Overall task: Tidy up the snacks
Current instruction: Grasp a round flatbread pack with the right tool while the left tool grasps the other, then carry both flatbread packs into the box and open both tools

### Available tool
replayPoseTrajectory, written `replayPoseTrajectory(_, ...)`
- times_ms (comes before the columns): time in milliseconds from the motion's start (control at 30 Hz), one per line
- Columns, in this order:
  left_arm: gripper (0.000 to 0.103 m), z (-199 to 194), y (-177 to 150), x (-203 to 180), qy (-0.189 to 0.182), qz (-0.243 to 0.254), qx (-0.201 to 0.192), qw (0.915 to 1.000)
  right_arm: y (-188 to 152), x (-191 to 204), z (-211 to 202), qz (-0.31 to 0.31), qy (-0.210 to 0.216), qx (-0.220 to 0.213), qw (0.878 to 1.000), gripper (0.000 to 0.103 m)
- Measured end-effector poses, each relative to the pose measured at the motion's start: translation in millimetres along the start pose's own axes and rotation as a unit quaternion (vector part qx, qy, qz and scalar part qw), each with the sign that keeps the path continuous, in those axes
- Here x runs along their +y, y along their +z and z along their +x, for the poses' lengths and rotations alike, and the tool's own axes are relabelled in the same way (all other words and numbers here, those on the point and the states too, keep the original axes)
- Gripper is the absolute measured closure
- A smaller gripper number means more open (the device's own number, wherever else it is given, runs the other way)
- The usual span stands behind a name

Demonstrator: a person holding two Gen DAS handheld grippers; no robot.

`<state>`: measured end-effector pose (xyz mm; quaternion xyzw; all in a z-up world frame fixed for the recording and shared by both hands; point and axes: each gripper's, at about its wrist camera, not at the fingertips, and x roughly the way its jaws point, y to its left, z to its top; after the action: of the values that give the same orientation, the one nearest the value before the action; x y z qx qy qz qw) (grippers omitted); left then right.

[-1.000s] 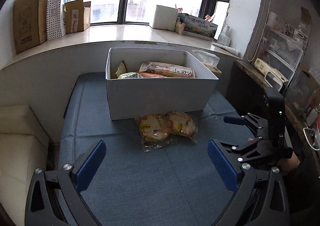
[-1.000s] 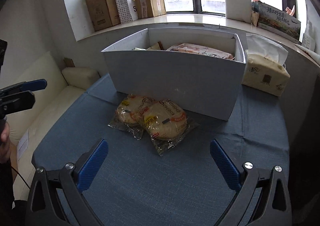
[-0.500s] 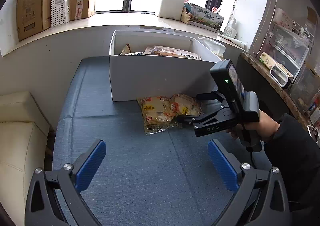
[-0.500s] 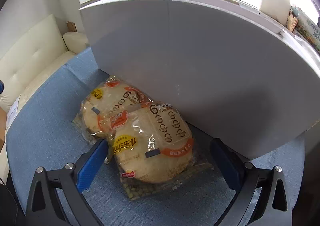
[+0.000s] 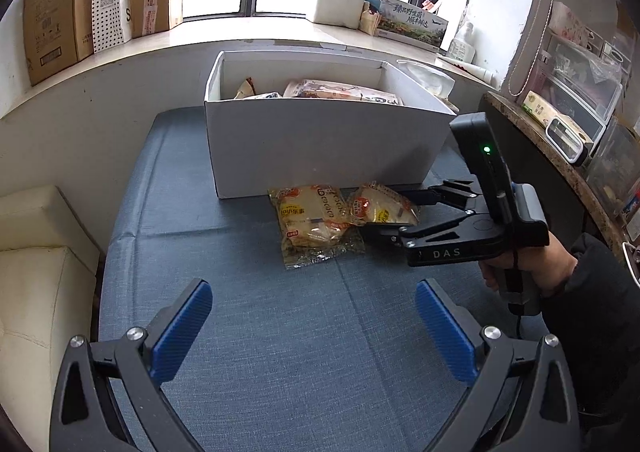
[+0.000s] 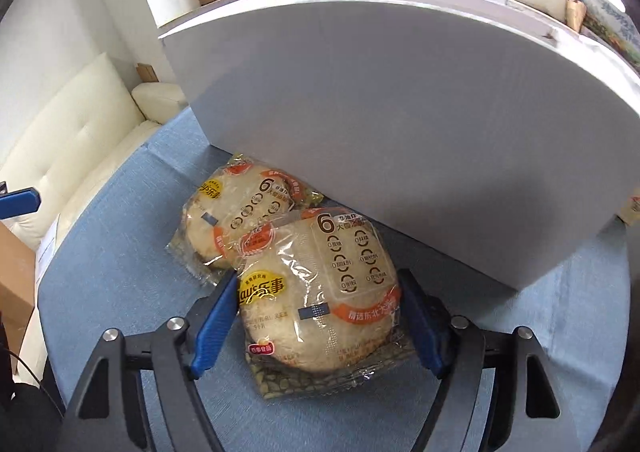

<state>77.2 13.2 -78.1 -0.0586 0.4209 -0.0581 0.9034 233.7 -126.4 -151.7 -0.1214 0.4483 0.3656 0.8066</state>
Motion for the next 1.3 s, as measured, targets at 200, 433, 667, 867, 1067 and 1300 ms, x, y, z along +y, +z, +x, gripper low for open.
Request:
replayPoseTrajectory(200, 0.0, 30.4, 19.4, -4.9, 0.023, 0.018, 0.019, 0.9994, -20.8, 0.6, -46.3, 0.064, -0.061, -0.027, 0.996, 0.022)
replayPoseTrajectory(433, 0.0, 94.1, 41.5, -17.9, 0.066, 0.037, 0.048, 0.996, -68.4, -2.5, -125.1, 0.14, -0.065, -0.083, 0.985, 0.022)
replayPoseTrajectory(667, 0.0, 154.0, 54.5, -15.3, 0.087, 0.011, 0.093, 0.9917, -107.8, -1.3, -164.4, 0.187, -0.069, -0.124, 0.972, 0.022)
replayPoseTrajectory(867, 0.0, 169.6, 57.0, -10.2, 0.092, -0.008, 0.098, 0.991, -117.4, 4.1, -148.6, 0.204, -0.067, -0.113, 0.97, 0.022)
replayPoseTrajectory(1067, 0.026, 152.6, 53.1, -15.2, 0.083, 0.008, 0.09, 0.9925, -116.3, 11.5, -143.3, 0.202, -0.049, -0.116, 0.971, 0.022)
replayPoseTrajectory(1300, 0.026, 113.9, 41.2, -12.1, 0.053, 0.002, 0.067, 0.9963, -116.3, 14.6, -142.2, 0.201, -0.043, -0.114, 0.972, 0.022)
